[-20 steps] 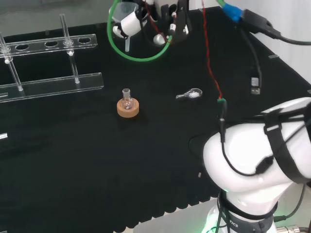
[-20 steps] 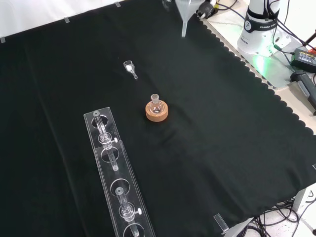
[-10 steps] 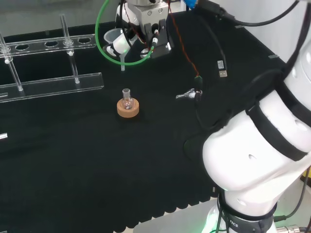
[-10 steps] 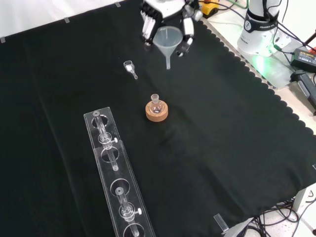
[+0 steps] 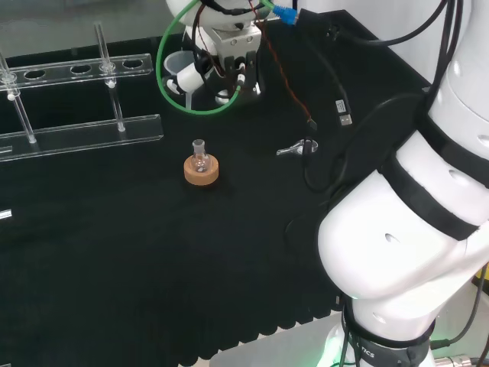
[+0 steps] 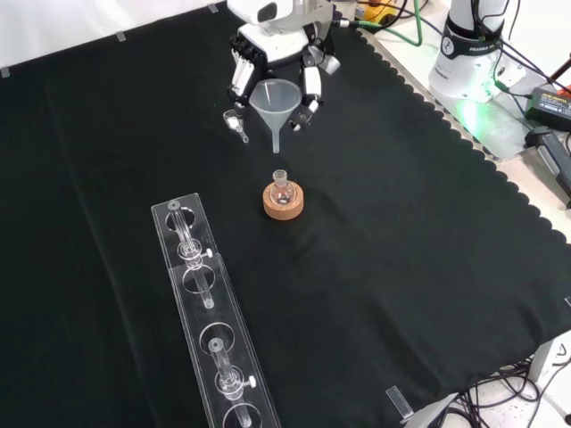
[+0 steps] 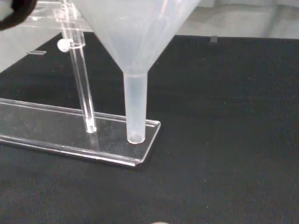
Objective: Place the funnel on the round-bottom flask.
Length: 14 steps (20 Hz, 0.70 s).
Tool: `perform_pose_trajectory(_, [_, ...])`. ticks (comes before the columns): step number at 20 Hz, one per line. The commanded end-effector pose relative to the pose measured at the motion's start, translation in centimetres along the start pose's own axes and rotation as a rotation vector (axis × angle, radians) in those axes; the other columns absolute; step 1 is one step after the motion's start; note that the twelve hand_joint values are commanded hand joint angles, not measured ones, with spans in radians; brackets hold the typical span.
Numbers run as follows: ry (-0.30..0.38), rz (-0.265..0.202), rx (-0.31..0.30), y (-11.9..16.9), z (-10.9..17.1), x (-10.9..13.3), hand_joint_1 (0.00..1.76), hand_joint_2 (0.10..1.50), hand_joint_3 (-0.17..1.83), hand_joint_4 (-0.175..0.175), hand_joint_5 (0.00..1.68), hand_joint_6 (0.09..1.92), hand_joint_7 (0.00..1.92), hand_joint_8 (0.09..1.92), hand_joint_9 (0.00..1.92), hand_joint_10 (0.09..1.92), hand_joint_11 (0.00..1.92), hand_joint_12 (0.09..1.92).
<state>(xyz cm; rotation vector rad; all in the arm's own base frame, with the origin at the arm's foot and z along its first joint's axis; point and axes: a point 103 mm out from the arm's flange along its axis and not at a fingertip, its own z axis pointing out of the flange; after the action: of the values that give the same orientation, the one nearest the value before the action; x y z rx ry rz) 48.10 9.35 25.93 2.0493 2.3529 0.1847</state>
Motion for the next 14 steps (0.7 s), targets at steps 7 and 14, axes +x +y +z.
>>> perform_pose_trajectory(7, [-0.032,0.039,0.091,0.3,4.7,-0.1,1.22,0.47,0.91,-0.175,1.43,0.52,1.71,0.9,1.92,0.84,1.92,1.22])
perform_pose_trajectory(14, [-0.073,0.058,0.131,-0.4,5.6,-0.6,1.22,0.46,0.91,-0.175,1.43,0.52,1.71,0.9,1.92,0.84,1.92,1.23])
